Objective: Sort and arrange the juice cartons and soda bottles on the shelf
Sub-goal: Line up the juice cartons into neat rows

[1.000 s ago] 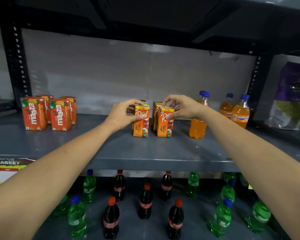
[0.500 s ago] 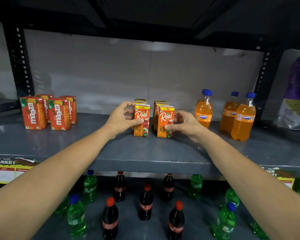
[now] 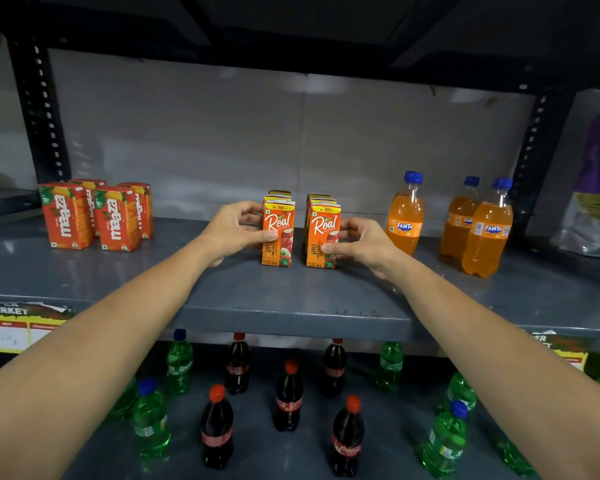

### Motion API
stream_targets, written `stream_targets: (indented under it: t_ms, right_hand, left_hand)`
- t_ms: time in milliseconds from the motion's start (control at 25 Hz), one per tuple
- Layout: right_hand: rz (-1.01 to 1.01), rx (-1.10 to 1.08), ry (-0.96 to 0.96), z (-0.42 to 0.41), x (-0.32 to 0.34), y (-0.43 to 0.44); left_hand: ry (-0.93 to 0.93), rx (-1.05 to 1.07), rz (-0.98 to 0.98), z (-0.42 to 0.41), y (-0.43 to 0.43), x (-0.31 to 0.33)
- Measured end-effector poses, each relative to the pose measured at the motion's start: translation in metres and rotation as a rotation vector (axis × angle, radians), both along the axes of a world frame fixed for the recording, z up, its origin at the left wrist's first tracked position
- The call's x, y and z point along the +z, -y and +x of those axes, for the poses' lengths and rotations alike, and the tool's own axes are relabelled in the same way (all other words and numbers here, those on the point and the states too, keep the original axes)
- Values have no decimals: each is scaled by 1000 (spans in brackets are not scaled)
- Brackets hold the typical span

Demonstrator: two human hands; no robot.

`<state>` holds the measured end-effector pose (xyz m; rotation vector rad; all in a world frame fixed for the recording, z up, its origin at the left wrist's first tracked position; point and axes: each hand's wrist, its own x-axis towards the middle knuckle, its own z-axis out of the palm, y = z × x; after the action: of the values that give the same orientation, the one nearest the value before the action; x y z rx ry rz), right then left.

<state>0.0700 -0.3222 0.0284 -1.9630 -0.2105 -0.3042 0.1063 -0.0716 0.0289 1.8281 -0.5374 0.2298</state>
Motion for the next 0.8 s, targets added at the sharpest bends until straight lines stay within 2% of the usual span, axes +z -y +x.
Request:
stream_targets:
  t_ms: [440, 640, 800]
  right_hand:
    - [-50, 11, 27, 2, -3, 1]
    - [-149, -18, 25, -3, -3, 0]
    - [-185, -32, 17, -19, -4, 5]
  left_hand:
    - [-27, 5, 31, 0, -5, -1]
    - [-11, -5, 68, -3, -6, -4]
    - [33, 107, 156, -12, -9, -11]
